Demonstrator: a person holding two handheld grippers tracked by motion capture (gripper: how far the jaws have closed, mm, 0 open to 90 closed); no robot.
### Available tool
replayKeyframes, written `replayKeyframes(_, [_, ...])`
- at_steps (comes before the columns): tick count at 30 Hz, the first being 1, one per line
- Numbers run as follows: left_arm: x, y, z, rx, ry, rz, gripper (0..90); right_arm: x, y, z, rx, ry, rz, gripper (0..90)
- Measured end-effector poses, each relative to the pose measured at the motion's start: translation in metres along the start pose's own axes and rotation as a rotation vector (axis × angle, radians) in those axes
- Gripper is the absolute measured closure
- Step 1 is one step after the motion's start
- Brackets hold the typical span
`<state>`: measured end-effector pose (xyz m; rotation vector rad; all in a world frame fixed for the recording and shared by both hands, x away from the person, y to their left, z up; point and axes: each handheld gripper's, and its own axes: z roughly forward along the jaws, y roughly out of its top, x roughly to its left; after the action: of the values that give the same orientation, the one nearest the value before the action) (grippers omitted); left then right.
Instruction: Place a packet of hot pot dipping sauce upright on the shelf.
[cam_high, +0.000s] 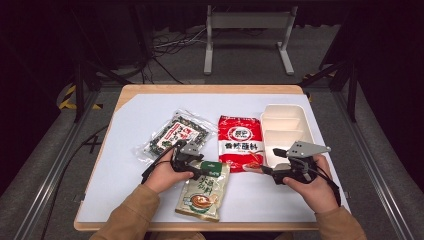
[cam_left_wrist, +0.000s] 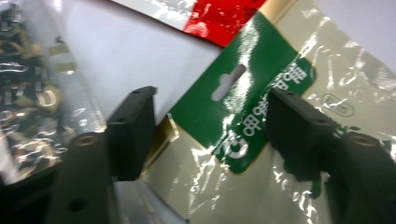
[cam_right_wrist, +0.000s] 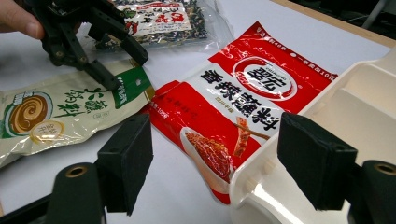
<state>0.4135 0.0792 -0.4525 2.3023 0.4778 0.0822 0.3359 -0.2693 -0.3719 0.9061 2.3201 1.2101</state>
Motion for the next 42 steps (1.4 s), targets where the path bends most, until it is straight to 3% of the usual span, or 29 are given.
replayKeyframes(4, [-0.003, 0.0, 0.0, 0.02, 0.019, 0.018, 24.5, 0.001, 0.0, 0.0, 0.003, 0.002, -0.002, 26.7])
replayKeyframes(11, [-0.002, -0.002, -0.002, 0.021, 0.033, 0.016, 26.8, 0.0, -0.001, 0.0, 0.002, 0.003, 0.0, 26.3])
replayKeyframes(15, [-0.006, -0.005, -0.002, 0.001, 0.08, 0.008, 33.3, 0.0, -0.001, 0.002, 0.008, 0.005, 0.001, 26.0])
replayKeyframes(21, [-0.016, -0.005, -0.004, 0.0, 0.096, 0.015, 47.1, 0.002, -0.001, 0.005, 0.017, 0.009, -0.003, 25.6])
replayKeyframes(26, [-0.016, -0.007, -0.004, -0.01, 0.09, 0.002, 53.5, 0.003, 0.0, 0.006, 0.016, 0.013, -0.006, 25.6])
replayKeyframes(30, [-0.015, -0.008, -0.005, -0.019, 0.093, 0.001, 63.8, 0.003, 0.0, 0.005, 0.015, 0.012, -0.005, 25.6])
replayKeyframes(36, [-0.017, -0.008, -0.007, -0.024, 0.06, -0.007, 79.2, 0.002, -0.001, 0.004, 0.01, 0.016, -0.01, 32.6])
replayKeyframes(42, [-0.018, -0.007, -0.008, -0.017, 0.044, -0.017, 84.9, 0.0, -0.001, 0.003, -0.002, 0.017, -0.016, 34.4])
